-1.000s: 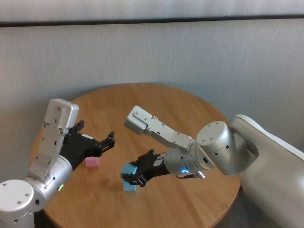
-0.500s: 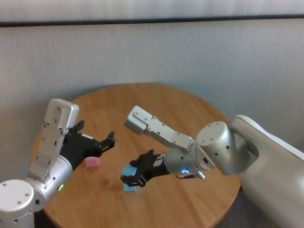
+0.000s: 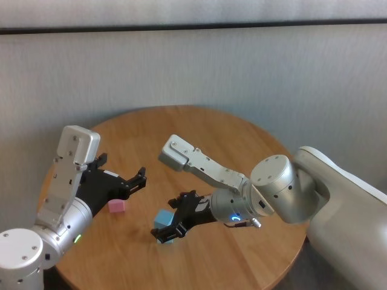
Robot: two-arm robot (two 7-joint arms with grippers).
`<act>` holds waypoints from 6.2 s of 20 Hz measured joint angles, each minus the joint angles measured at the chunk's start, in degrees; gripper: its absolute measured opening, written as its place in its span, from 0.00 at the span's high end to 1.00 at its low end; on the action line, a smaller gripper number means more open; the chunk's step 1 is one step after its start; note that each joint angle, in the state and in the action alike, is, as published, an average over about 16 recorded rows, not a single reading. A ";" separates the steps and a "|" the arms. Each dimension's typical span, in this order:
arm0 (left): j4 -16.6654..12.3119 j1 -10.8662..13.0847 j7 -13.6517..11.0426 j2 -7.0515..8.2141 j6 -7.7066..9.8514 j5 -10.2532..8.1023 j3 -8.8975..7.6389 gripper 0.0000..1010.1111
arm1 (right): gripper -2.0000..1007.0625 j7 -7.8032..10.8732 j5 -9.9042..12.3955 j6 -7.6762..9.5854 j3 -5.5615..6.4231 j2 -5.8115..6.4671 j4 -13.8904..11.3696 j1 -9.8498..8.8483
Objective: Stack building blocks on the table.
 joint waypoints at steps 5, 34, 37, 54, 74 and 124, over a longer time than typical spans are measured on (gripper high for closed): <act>0.00 0.00 0.00 0.00 0.00 0.00 0.00 0.01 | 0.06 -2.83 0.21 -2.54 2.61 0.92 -3.07 -2.22; 0.36 -0.33 -1.13 -0.14 0.17 -0.27 0.09 0.01 | 0.01 -34.96 -12.85 -22.33 14.78 -0.07 -0.90 -8.33; 0.60 -0.70 -2.04 -0.27 0.70 -0.52 0.23 0.01 | 0.01 -34.92 -12.74 -22.05 14.69 0.01 -1.05 -8.34; 0.78 -1.19 -4.42 -1.85 8.89 -0.71 -0.10 0.01 | 0.01 -34.77 -12.43 -21.23 14.42 0.29 -1.59 -8.40; 7.95 -4.77 2.67 -8.40 14.54 5.21 -0.58 0.01 | 0.01 -34.76 -12.34 -21.06 14.34 0.36 -1.71 -8.44; 20.79 -8.32 1.69 -14.08 11.40 9.71 -6.10 0.01 | 0.01 -34.76 -12.34 -21.03 14.34 0.37 -1.72 -8.44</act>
